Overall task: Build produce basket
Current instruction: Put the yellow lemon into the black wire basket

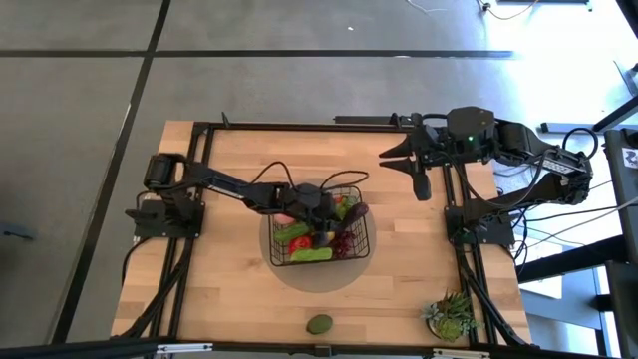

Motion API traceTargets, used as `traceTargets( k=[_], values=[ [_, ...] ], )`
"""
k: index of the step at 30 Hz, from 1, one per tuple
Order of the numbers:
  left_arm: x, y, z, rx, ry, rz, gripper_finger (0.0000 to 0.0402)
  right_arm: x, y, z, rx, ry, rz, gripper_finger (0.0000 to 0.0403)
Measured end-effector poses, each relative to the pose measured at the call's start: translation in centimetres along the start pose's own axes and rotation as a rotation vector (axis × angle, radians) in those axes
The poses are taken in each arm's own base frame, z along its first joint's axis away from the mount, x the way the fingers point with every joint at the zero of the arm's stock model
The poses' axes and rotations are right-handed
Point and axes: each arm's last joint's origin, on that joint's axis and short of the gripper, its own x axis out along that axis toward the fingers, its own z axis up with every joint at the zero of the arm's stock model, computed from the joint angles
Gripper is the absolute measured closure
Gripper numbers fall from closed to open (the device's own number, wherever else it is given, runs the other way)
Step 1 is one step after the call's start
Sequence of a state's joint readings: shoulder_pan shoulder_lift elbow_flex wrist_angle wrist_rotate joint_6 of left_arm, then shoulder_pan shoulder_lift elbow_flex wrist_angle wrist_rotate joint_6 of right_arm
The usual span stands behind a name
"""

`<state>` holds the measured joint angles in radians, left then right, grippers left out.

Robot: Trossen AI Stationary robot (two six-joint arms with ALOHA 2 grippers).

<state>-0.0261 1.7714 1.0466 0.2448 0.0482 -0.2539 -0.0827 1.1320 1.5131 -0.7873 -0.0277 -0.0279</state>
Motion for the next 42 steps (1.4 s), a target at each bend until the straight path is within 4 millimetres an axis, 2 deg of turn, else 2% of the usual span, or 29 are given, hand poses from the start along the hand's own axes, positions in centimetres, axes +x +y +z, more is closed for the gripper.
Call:
traceTargets(
  k=[3, 11, 17, 20, 23, 27, 32, 37, 42],
  values=[
    [-1.1, -0.4, 1.0, 0.004, -0.024, -0.031, 0.0278, 0.0, 0.0, -0.1, 0.000, 0.011, 0.011, 0.0319],
    [-6.7, -1.4, 3.7, 0.004, -0.019, -0.028, 0.0278, -0.2, 0.2, -0.7, 0.006, 0.072, 0.074, 0.0319],
    [-10.8, -2.7, 4.7, 0.015, -0.023, -0.053, 0.0278, 0.0, 0.2, -0.9, 0.055, 0.095, 0.072, 0.0319],
    [-12.2, -3.6, 5.2, 0.026, -0.063, -0.076, 0.0278, -0.1, 0.2, -1.4, 0.061, 0.143, 0.072, 0.0319],
    [-13.5, -4.2, 5.6, 0.005, -0.111, -0.041, 0.0278, -0.2, -0.1, -1.8, 0.154, 0.192, 0.022, 0.0319],
    [-14.4, -4.1, 5.7, -0.075, -0.127, 0.029, 0.0278, -0.4, -0.8, -2.7, 0.324, 0.274, -0.113, 0.0319],
    [-14.8, -4.0, 5.8, -0.089, -0.128, 0.040, 0.0278, -2.4, -2.3, -4.1, 0.446, 0.458, -0.322, 0.0319],
    [-14.8, -2.9, 5.5, -0.186, -0.084, 0.089, 0.0278, -3.8, -4.5, -5.0, 0.576, 0.550, -0.531, 0.0319],
    [-14.8, -1.4, 5.5, -0.217, -0.067, 0.144, 0.0278, -3.5, -7.4, -6.0, 0.615, 0.674, -0.634, 0.0319]
  ],
)
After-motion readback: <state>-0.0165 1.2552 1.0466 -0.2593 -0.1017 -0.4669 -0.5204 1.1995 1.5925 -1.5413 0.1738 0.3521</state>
